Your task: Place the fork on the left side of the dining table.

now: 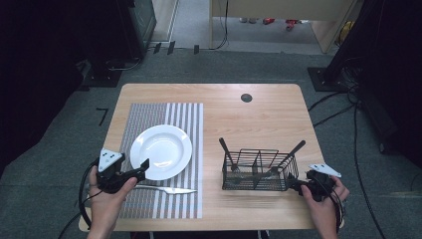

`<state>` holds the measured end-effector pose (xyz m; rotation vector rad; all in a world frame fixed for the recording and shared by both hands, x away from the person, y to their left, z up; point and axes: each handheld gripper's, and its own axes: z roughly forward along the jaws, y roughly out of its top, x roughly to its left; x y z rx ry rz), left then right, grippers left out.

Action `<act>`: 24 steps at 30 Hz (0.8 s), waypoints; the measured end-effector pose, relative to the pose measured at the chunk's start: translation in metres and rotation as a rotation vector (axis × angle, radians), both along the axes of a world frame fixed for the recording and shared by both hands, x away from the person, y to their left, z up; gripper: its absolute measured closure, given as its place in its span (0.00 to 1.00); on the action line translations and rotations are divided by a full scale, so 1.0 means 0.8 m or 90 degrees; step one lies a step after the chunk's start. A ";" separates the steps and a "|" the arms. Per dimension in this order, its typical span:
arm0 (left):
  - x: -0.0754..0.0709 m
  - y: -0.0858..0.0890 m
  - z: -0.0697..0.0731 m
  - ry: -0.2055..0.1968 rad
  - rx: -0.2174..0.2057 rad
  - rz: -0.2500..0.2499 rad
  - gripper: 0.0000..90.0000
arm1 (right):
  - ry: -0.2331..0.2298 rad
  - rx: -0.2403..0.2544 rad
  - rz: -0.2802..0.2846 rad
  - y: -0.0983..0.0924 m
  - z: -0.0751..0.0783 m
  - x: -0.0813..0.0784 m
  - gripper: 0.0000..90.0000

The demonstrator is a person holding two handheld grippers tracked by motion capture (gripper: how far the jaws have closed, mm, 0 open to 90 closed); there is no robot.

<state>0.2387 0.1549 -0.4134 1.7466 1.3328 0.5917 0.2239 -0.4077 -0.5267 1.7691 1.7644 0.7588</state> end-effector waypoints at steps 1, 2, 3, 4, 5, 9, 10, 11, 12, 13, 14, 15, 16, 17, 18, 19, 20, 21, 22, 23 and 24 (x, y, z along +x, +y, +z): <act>0.002 -0.006 0.004 -0.006 0.001 -0.009 0.16 | 0.000 0.000 0.000 0.000 0.000 0.000 0.00; 0.003 -0.012 0.008 -0.010 0.000 -0.015 0.16 | 0.000 0.000 0.000 0.000 0.000 0.000 0.00; 0.005 -0.017 0.011 -0.013 -0.001 -0.022 0.16 | 0.000 0.000 0.000 0.000 0.000 0.000 0.00; 0.006 -0.021 0.013 -0.015 0.000 -0.028 0.16 | 0.000 0.000 0.000 0.000 0.000 0.000 0.00; 0.008 -0.028 0.017 -0.019 -0.004 -0.036 0.16 | 0.000 0.000 0.000 0.000 0.000 0.000 0.00; 0.011 -0.041 0.024 -0.026 -0.027 -0.055 0.16 | 0.000 0.000 0.000 0.000 0.000 0.000 0.00; 0.013 -0.050 0.028 -0.031 -0.031 -0.066 0.16 | 0.000 0.000 0.000 0.000 0.000 0.000 0.00; 0.014 -0.055 0.030 -0.033 -0.034 -0.070 0.16 | 0.000 0.000 0.000 0.000 0.000 0.000 0.00; 0.014 -0.055 0.030 -0.033 -0.034 -0.070 0.16 | 0.000 0.000 0.000 0.000 0.000 0.000 0.00; 0.016 -0.063 0.033 -0.035 -0.039 -0.079 0.16 | 0.000 0.000 0.000 0.000 0.000 0.000 0.00; 0.017 -0.067 0.035 -0.036 -0.040 -0.083 0.16 | 0.000 0.000 0.000 0.000 0.000 0.000 0.00; 0.018 -0.070 0.036 -0.037 -0.041 -0.087 0.16 | 0.000 0.000 0.000 0.000 0.000 0.000 0.00; 0.019 -0.075 0.037 -0.038 -0.043 -0.091 0.17 | 0.000 0.000 0.000 0.000 0.000 0.000 0.00; 0.020 -0.081 0.039 -0.038 -0.044 -0.099 0.16 | 0.000 0.000 0.000 0.000 0.000 0.000 0.00; 0.021 -0.086 0.041 -0.041 -0.043 -0.104 0.16 | 0.000 0.000 0.000 0.000 0.000 0.000 0.00; 0.021 -0.086 0.041 -0.041 -0.043 -0.104 0.17 | 0.000 0.000 0.000 0.000 0.000 0.000 0.00; 0.023 -0.094 0.045 -0.043 -0.046 -0.113 0.17 | 0.000 0.000 0.000 0.000 0.000 0.000 0.00; 0.024 -0.098 0.047 -0.043 -0.048 -0.117 0.17 | 0.000 0.000 0.000 0.000 0.000 0.000 0.00; 0.025 -0.103 0.048 -0.043 -0.050 -0.121 0.17 | 0.000 0.000 0.000 0.000 0.000 0.000 0.00; 0.027 -0.107 0.050 -0.043 -0.052 -0.124 0.16 | 0.000 0.000 0.000 0.000 0.000 0.000 0.00; 0.028 -0.110 0.051 -0.043 -0.052 -0.127 0.17 | 0.000 0.000 0.000 0.000 0.000 0.000 0.00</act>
